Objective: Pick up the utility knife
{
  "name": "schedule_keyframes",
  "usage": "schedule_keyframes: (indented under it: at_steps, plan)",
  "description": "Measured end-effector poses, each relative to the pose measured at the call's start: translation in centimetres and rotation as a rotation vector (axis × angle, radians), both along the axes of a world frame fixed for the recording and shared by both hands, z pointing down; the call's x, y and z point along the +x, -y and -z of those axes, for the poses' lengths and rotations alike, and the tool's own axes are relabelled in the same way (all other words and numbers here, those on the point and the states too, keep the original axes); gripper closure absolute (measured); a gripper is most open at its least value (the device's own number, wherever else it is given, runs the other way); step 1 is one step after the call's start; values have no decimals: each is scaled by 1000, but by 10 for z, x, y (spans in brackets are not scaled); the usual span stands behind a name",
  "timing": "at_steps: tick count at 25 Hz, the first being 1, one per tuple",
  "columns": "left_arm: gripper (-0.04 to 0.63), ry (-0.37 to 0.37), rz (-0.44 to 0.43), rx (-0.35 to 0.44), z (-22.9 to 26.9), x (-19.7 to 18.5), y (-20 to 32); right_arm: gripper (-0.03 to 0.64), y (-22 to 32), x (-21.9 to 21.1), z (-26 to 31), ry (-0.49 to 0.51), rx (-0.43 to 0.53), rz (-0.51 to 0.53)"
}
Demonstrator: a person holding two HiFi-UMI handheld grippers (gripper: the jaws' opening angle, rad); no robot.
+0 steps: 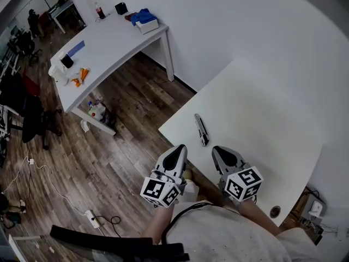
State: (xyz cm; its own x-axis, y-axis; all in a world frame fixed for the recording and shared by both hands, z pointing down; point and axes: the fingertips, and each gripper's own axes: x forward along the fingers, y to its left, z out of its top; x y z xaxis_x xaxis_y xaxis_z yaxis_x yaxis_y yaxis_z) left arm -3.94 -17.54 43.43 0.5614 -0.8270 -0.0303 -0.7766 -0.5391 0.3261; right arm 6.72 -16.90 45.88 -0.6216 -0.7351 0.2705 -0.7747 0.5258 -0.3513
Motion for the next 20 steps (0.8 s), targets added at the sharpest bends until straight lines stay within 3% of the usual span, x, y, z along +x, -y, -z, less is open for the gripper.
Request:
schedule_keyframes:
  at_steps: [4,7,9,12,20]
  plan:
    - [589,-1,-13,-14,-6,-3,22,606,25,-8,-25,-93,-54,19]
    - [589,6,-24,-31,-17,-6,33,488,43,-12,-52,-183,-129,52]
    - [589,8,-19,-41,-22,-11,41,468,55,-13,-71,-243,-190,76]
    - [589,7,-19,-53,-31,-18,52,443,69,-18,-97,-316,-267,116]
    - [589,-13,-41,-76,-59,-23,75,411,98,-30,-137,-454,-342,153]
